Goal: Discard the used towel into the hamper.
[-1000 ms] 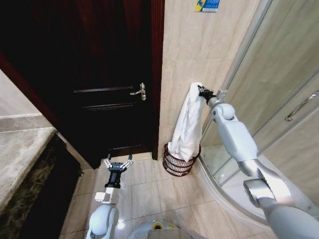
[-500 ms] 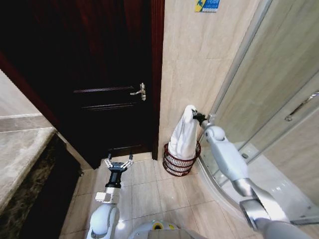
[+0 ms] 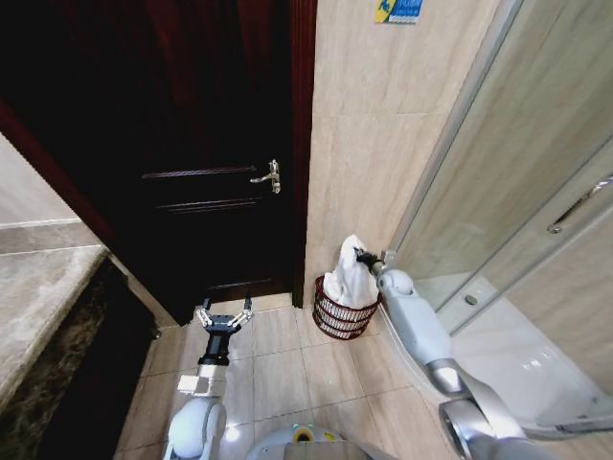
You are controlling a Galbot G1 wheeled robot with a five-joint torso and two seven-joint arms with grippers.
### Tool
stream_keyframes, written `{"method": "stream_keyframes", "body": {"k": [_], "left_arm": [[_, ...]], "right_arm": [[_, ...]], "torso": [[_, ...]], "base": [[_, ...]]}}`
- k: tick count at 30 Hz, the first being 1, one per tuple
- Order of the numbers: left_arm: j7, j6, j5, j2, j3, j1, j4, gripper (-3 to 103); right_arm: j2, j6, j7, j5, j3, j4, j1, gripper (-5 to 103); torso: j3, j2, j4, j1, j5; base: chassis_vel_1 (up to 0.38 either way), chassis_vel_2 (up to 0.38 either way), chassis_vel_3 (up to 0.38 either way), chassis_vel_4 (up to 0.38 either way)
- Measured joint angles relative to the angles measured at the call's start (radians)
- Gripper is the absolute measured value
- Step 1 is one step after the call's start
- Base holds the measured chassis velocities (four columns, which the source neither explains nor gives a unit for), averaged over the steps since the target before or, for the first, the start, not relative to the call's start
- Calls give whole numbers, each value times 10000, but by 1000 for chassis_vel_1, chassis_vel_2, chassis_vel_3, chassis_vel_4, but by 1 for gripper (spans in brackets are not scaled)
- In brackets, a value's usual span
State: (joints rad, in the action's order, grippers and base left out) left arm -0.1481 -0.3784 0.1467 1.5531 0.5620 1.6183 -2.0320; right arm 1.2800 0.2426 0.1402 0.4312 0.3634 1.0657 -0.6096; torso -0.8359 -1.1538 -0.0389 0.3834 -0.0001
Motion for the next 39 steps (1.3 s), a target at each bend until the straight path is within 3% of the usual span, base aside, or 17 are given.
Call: {"method": "stream_keyframes", "body": {"k": [3, 6, 10, 12, 14, 15, 22, 24, 26, 27, 30, 31, 32, 37, 39], "left_arm": [[1, -9, 11, 13, -23, -19, 8, 100], [-1, 3, 20, 11, -48, -40, 31, 100], [-52, 113, 12, 13, -73, -25, 59, 100], [-68, 112, 11, 13, -78, -18, 75, 100], [-77, 109, 10, 13, -77, 0, 88, 100], [-77, 109, 10, 13, -77, 0, 88, 100], [-108, 37, 33, -4, -13, 57, 136, 100], [-109, 29, 39, -10, -6, 65, 141, 100], [-111, 9, 62, -20, 4, 74, 172, 100], [-111, 9, 62, -20, 4, 74, 172, 100], [-119, -45, 67, -20, 8, 76, 241, 100], [-119, -45, 67, -20, 8, 76, 241, 100], [-132, -63, 67, -18, 8, 84, 263, 100], [-211, -130, 58, -13, -12, 82, 381, 100], [-271, -156, 26, -1, -45, 63, 446, 100]], "right_arm": [[2, 2, -86, -1, 40, 70, 0, 8], [-76, 110, 27, -5, 91, 244, -70, 3], [-113, 136, 164, -96, 191, 312, -242, 24], [-106, 135, 164, -106, 214, 297, -251, 24], [-96, 126, 169, -122, 245, 220, -250, 35], [-96, 126, 169, -122, 245, 220, -250, 35], [98, 128, 162, -258, 329, -146, -157, 68], [135, 166, 158, -289, 340, -171, -173, 68], [173, 464, 156, -316, 324, -71, -297, 78], [173, 464, 156, -316, 324, -71, -297, 78], [136, 1690, -61, -179, 266, 815, -762, 95], [136, 1690, -61, -179, 266, 815, -762, 95], [59, 2182, -292, -84, 240, 1313, -1038, 99], [-209, 2648, -1027, -51, 306, 2814, -2107, 100], [-374, 3194, -1240, 302, 424, 3634, -2600, 100]], "torso": [[0, 0, 0, 0, 1], [1, 0, -1, 0, -3], [45, 102, 2, -52, 1], [81, 170, 1, -84, 1], [149, 293, 0, -140, 0], [149, 293, 0, -140, 0], [386, 738, -1, -349, 0], [418, 802, -1, -380, 0], [491, 947, -1, -450, 1], [491, 947, -1, -450, 1], [608, 1166, -3, -551, 0], [608, 1166, -3, -551, 0], [643, 1233, -3, -583, 2], [783, 1489, 1, -701, 2], [858, 1620, 1, -763, 0]], "base": [[0, 0, 0, 0], [0, 0, 0, 0], [0, 0, 0, 0], [0, 0, 0, 0], [0, 0, 0, 0], [0, 0, 0, 0], [0, 0, 0, 0], [0, 0, 0, 0], [0, 0, 0, 0], [0, 0, 0, 0], [0, 0, 0, 0], [0, 0, 0, 0], [0, 0, 0, 0], [0, 0, 0, 0], [0, 0, 0, 0]]}}
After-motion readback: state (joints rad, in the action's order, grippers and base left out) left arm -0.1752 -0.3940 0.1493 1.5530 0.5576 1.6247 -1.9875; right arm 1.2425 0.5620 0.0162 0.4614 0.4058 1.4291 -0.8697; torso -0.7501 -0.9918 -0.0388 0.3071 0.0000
